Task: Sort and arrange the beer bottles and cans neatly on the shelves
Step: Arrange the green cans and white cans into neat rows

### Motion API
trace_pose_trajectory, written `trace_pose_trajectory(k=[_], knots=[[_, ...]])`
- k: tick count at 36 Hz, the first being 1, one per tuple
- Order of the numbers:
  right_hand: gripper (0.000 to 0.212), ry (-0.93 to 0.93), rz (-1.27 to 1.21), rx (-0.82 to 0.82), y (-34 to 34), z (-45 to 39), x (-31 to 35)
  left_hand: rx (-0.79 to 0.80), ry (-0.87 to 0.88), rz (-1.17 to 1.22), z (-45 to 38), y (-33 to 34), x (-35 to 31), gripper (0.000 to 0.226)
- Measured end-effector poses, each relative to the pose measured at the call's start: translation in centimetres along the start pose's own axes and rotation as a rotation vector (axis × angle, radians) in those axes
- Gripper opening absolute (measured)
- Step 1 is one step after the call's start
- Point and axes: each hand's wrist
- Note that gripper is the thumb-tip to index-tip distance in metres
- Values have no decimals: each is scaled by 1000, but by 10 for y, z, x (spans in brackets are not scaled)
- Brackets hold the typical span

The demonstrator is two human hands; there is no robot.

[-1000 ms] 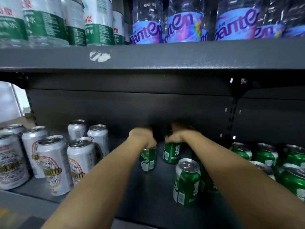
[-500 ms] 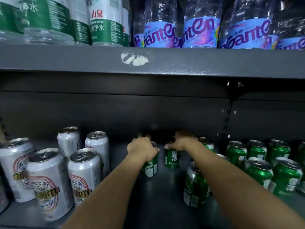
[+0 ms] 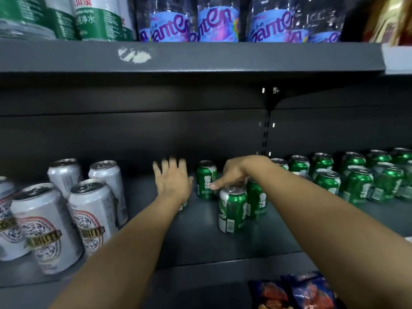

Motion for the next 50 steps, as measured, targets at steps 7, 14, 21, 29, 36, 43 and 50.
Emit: trace_pose_trajectory(k=[7,14,21,29,36,43,50], knots=[[74,-128,238,131,-5,27,5,-180,82,252,29,-3,-29,42],[63,-139,201,-98,7,32,0,-142,41,379,47,-3,-31,39],[59,-58,112,-308,20,24,8,-196,25,423,58,0,-19,46],[63,11,100,-355,29,8,13,-429,-44,486,55,12,14,50],[75,69,108,-255,19,7,20,-457,-569,751,38,16,34,38],[48,-8,-3,-601,19,1,48,-125,-891,1111,35,35,29,57],[46,-185,-123,-542,39,-16,77,51,-705,1013,36,66,29,87]])
Point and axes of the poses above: each hand's wrist, its own z-axis away from the middle knuckle, its own y-axis out of the palm, x = y × z, and after that the axes turned 15 degrees about -x, right-handed
